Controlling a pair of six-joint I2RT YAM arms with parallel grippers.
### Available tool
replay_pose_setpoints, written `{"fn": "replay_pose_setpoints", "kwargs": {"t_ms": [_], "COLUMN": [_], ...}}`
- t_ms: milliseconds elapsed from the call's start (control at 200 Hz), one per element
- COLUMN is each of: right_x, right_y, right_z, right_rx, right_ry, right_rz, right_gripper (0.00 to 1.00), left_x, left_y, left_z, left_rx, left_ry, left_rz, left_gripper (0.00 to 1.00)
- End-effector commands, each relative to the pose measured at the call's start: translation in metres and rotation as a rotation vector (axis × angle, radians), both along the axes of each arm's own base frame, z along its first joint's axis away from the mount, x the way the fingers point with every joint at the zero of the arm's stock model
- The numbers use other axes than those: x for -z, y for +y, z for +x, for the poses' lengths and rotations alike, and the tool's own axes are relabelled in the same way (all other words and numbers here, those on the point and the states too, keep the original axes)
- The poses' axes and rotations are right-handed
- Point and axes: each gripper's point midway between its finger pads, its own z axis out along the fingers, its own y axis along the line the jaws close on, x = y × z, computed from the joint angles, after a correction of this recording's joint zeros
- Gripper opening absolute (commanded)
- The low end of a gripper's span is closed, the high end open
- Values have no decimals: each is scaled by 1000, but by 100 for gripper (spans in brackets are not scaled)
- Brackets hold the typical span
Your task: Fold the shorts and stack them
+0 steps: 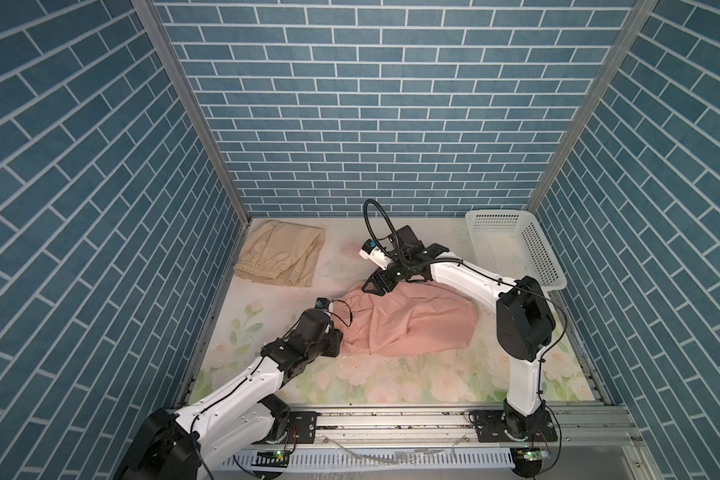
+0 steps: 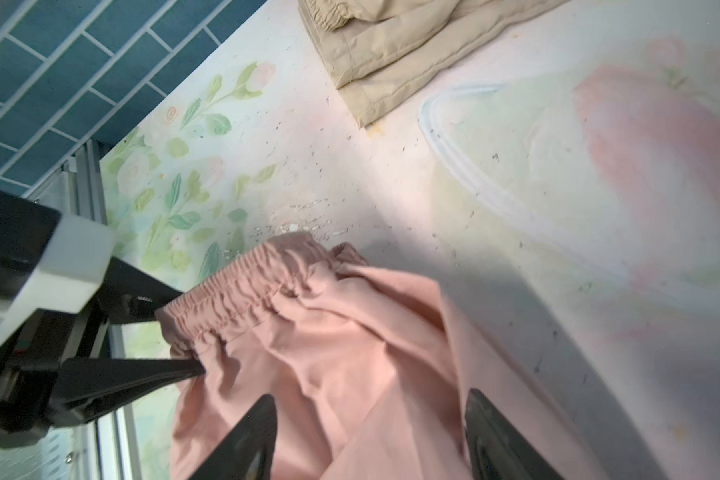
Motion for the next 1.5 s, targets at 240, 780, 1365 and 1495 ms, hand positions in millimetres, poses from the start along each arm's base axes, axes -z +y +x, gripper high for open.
{"fn": "replay_pose_setpoints", "kwargs": {"t_ms": [240, 780, 1365, 1495], "right_x": [64, 105, -48, -110], "right_y": [48, 76, 6, -34], "right_z": [16, -43, 108, 131], "right_rx": [-122, -287, 177, 314], "right_ry": [8, 261, -58, -222], "right_rz": [-142, -140, 15, 16], "right_gripper": [73, 65, 0, 0], "left_x": [-38, -99, -139, -163], "left_y": [35, 70, 41, 37], "left_z": [-8, -17, 15, 28], "left_rx": [-195, -308, -157, -122], "left_ry": [-65, -70, -121, -162], "left_rz": [-16, 37, 63, 96], "left_gripper": [100, 100, 100, 100]}}
